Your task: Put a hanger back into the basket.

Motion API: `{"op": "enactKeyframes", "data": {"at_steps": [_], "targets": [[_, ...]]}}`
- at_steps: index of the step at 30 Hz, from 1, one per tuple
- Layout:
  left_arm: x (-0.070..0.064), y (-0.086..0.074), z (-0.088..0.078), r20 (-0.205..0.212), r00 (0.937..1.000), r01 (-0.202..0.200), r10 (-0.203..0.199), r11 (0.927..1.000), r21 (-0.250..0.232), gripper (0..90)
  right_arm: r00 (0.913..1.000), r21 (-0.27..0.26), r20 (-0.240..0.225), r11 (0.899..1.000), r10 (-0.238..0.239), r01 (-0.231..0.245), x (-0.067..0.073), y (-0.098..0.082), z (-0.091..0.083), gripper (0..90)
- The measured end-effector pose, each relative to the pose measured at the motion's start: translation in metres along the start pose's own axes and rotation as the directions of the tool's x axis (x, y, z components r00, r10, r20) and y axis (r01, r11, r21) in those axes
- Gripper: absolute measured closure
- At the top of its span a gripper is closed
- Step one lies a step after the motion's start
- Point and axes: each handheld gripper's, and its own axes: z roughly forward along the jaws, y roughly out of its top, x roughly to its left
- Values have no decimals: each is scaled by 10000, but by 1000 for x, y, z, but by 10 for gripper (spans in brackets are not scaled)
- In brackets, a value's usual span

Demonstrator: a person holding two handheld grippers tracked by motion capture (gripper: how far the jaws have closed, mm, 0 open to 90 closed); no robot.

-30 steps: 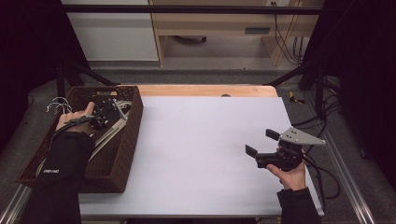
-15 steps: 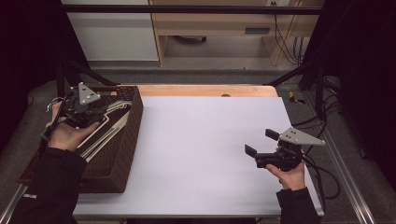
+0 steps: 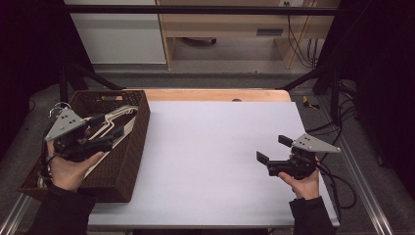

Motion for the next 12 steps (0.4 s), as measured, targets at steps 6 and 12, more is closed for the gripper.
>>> {"op": "enactKeyframes", "data": {"at_steps": [6,12], "targets": [[-31,-29,8,449,9960,803,-775,9948,-634,167,10000,10,35,10000,-14,14,1,-1,2,27],[-47,-52,23,586,9946,894,-860,9943,-582,139,9999,9,96,10000,-35,35,1,-2,2,26]]}}
